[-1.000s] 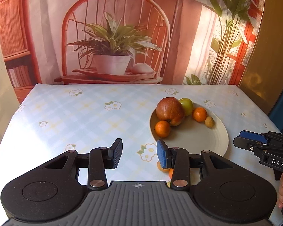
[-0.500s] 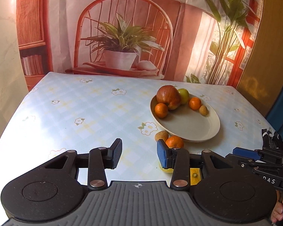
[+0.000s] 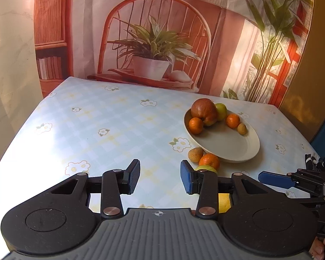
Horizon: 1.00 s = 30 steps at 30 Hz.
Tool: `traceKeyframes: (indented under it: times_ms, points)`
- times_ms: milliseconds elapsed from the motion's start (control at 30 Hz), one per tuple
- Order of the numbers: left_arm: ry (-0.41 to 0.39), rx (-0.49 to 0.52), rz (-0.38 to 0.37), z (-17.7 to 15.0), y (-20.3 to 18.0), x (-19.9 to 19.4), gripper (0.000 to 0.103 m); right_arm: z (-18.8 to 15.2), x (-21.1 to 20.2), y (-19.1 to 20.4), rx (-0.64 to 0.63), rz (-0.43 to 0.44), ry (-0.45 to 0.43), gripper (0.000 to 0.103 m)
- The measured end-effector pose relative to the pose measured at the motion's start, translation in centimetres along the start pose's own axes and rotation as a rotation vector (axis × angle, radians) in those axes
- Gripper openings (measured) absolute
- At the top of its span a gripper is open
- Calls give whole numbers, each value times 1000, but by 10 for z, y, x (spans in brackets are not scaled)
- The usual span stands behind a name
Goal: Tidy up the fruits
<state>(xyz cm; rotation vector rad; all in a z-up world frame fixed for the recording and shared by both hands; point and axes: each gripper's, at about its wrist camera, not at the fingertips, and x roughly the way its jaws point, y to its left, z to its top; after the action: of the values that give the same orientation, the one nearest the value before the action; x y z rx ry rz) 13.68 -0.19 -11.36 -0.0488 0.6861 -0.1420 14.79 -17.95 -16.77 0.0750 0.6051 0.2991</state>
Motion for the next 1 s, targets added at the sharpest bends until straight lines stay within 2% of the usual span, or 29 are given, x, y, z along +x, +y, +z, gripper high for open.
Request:
traceKeyframes:
  times_ms: [233,400,733,1000]
  points:
    - [7,-27,28,0,7,2,43,8,17,17,-61,49,41,41]
    - [9,-24,27,-1,7,2,43,4,23,17,-70,31,56,41]
    - [25,-16,8,-5,3,6,47,0,11,-36,107,-45,0,42]
    - [33,3,-10,-6,-2,9,47,-12,12,-70,195,-121,-7,42]
